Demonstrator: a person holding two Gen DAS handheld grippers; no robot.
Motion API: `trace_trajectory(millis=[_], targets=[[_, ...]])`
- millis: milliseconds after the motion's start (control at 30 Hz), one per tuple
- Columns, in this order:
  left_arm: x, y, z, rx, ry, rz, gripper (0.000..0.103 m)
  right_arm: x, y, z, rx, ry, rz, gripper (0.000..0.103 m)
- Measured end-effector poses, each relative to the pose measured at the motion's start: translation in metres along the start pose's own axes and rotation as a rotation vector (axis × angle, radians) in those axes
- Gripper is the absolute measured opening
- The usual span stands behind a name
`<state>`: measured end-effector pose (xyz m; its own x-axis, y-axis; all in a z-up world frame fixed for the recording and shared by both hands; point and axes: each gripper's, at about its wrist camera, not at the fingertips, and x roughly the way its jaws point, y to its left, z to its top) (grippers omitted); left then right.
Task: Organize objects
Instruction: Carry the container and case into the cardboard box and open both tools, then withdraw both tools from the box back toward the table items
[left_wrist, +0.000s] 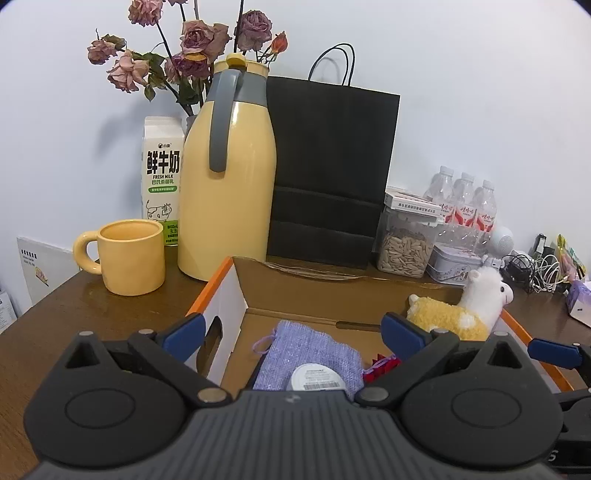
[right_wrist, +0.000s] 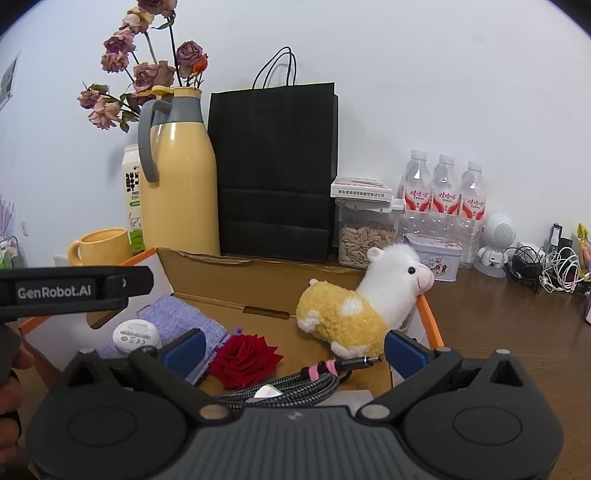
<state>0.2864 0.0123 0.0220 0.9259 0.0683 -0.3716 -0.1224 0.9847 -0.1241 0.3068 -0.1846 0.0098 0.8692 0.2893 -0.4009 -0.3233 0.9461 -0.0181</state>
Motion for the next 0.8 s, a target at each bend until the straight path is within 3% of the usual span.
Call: trace_trajectory(millis=[500,800], targets=[[-0.018,0.000,0.008,0.003,-0.036,0.004,0.103,-0.015,0.001,0.006,-0.015,-0.019,-0.002,0.103],[-0.045,0.021,0.005,0.035,0.003,0.035,0.103,-0.041,-0.008,-0.002,-0.027,0.047,0.009,0.103]])
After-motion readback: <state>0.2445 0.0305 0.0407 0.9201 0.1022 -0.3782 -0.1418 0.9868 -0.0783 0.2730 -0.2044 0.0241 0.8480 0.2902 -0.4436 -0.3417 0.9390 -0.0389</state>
